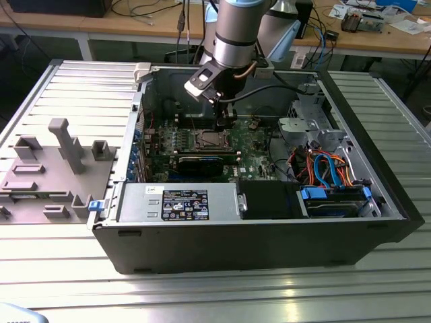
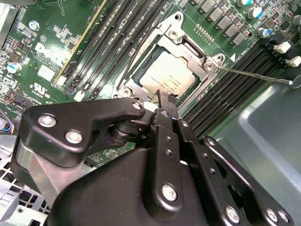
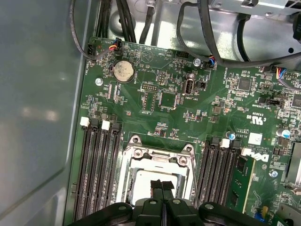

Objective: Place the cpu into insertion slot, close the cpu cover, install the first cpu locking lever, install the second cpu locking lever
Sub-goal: 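Install the first cpu locking lever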

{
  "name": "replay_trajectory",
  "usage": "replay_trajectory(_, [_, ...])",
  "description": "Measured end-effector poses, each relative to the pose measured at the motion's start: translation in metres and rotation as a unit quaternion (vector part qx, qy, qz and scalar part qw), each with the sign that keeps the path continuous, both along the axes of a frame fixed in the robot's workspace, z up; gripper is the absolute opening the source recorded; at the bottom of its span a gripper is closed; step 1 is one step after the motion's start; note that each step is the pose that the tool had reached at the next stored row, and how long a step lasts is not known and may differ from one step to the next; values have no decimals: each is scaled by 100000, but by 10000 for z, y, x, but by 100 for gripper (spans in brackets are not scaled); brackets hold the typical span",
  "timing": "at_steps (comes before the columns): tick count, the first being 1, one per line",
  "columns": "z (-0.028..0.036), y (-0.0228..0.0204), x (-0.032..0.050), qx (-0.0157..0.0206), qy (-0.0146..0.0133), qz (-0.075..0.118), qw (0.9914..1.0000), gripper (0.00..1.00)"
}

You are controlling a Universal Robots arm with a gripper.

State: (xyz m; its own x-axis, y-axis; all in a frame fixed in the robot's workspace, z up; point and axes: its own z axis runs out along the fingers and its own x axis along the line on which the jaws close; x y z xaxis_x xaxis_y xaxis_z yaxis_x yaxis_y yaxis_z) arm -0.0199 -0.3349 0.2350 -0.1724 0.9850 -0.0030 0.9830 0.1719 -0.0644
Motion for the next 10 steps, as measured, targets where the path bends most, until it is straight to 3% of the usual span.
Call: replay_trajectory(10, [0,-14,0,-2,-1,244,100000,11])
